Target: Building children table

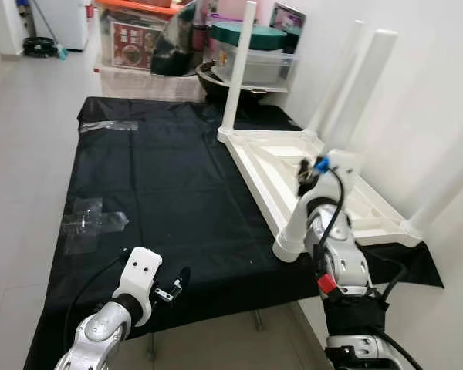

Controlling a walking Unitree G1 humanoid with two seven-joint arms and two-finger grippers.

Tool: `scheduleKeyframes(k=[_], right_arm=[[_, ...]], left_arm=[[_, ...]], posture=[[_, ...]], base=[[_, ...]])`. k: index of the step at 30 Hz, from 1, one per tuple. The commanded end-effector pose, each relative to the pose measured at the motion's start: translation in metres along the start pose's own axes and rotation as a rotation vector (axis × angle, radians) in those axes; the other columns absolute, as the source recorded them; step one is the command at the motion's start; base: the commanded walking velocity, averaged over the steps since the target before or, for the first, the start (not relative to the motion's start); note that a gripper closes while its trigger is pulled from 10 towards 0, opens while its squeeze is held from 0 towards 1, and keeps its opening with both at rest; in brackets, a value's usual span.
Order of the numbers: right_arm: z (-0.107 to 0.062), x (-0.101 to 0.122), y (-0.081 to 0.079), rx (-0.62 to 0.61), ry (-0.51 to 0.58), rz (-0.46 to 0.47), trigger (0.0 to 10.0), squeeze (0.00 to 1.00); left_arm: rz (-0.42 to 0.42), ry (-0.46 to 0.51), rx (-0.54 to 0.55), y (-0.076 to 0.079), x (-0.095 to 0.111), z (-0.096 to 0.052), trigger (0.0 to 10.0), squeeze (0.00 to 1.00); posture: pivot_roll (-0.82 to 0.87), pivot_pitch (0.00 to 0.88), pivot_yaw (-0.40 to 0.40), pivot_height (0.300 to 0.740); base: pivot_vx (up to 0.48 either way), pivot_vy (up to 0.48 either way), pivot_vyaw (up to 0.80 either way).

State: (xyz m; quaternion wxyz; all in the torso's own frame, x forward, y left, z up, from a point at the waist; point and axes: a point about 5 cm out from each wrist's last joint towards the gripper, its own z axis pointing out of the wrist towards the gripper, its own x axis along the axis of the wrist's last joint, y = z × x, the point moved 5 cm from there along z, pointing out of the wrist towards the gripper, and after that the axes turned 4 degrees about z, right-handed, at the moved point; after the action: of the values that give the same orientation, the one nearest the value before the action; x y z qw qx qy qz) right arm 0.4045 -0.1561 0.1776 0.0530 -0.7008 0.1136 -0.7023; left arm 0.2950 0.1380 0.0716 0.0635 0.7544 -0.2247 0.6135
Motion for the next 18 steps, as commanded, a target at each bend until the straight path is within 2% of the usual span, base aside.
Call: scheduleKeyframes(k=[1,2,3,5,6,7,8,9,10,11,13,14,15,16,17,18], right_arm=[[0.002,0.000,-0.007,0.049,-0.020,0.024,10.0,1.00],[0.003,0.025,-0.017,0.234,0.044,0.052,10.0,0.00],[0.003,0.025,-0.017,0.234,0.044,0.052,10.0,0.00],[-0.002,0.042,-0.029,0.422,0.082,0.022,10.0,0.00],[-0.002,0.042,-0.029,0.422,0.082,0.022,10.0,0.00],[-0.009,0.046,-0.035,0.532,0.088,-0.037,10.0,0.00],[-0.015,0.045,-0.041,0.634,0.080,-0.133,10.0,0.00],[-0.015,0.045,-0.041,0.634,0.080,-0.133,10.0,0.00],[-0.022,0.045,-0.047,0.724,0.071,-0.193,10.0,0.00],[-0.022,0.045,-0.047,0.724,0.071,-0.193,10.0,0.00],[-0.032,0.038,-0.057,0.842,0.037,-0.269,10.0,0.00],[-0.028,0.027,-0.055,0.825,-0.001,-0.325,2.4,0.00],[-0.028,0.027,-0.055,0.825,-0.001,-0.325,2.4,0.00],[-0.025,0.019,-0.053,0.805,-0.026,-0.367,2.4,0.00],[-0.013,0.005,-0.041,0.679,-0.081,-0.423,0.0,0.00],[-0.005,-0.003,-0.032,0.590,-0.116,-0.462,0.0,0.00]], left_arm=[[-0.006,-0.011,-0.008,0.006,-0.004,0.000,10.0,0.00],[-0.008,-0.012,-0.007,0.005,-0.004,0.000,10.0,0.00],[-0.008,-0.012,-0.007,0.005,-0.004,0.000,10.0,0.00],[-0.007,-0.013,-0.008,0.005,-0.004,0.000,10.0,0.00],[-0.007,-0.013,-0.008,0.005,-0.004,0.000,10.0,0.00],[-0.007,-0.012,-0.009,0.005,-0.004,0.000,10.0,0.00],[-0.005,-0.011,-0.009,0.005,-0.004,0.001,10.0,0.00],[-0.005,-0.011,-0.009,0.005,-0.004,0.001,10.0,0.00],[-0.004,-0.010,-0.009,0.004,-0.003,0.001,10.0,0.00],[-0.004,-0.010,-0.009,0.004,-0.003,0.001,10.0,0.00],[-0.002,-0.008,-0.009,0.004,-0.002,0.002,10.0,0.00],[-0.002,-0.006,-0.009,0.004,-0.002,0.003,10.0,0.00],[-0.002,-0.006,-0.009,0.004,-0.002,0.003,10.0,0.00],[-0.002,-0.005,-0.009,0.005,-0.002,0.003,10.0,0.00],[-0.002,-0.005,-0.009,0.004,-0.002,0.002,10.0,0.00],[-0.002,-0.004,-0.008,0.004,-0.002,0.002,10.0,0.00]], posture=[[0.07,0.000,-0.170,0.740],[0.06,0.000,-0.167,0.740],[0.06,0.000,-0.167,0.740],[0.06,0.000,-0.167,0.740],[0.06,0.000,-0.167,0.740],[0.06,0.000,-0.167,0.740],[0.06,0.000,-0.163,0.740],[0.06,0.000,-0.163,0.740],[0.06,0.000,-0.164,0.740],[0.06,0.000,-0.164,0.740],[0.06,0.000,-0.163,0.740],[0.06,0.000,-0.164,0.740],[0.06,0.000,-0.164,0.740],[0.06,0.000,-0.164,0.740],[0.06,0.000,-0.163,0.740],[0.06,0.000,-0.163,0.740]], base=[[0.000,0.000,0.00],[0.000,0.000,0.00],[0.000,0.000,0.00],[0.000,0.000,0.00],[0.000,0.000,0.00],[0.000,0.000,0.00],[0.000,0.000,0.00],[0.000,0.000,0.00],[0.000,0.000,0.00],[0.000,0.000,0.00],[0.000,0.000,0.00],[0.000,0.000,0.00],[0.000,0.000,0.00],[0.000,0.000,0.00],[0.000,0.000,0.00],[0.000,0.000,0.00]])
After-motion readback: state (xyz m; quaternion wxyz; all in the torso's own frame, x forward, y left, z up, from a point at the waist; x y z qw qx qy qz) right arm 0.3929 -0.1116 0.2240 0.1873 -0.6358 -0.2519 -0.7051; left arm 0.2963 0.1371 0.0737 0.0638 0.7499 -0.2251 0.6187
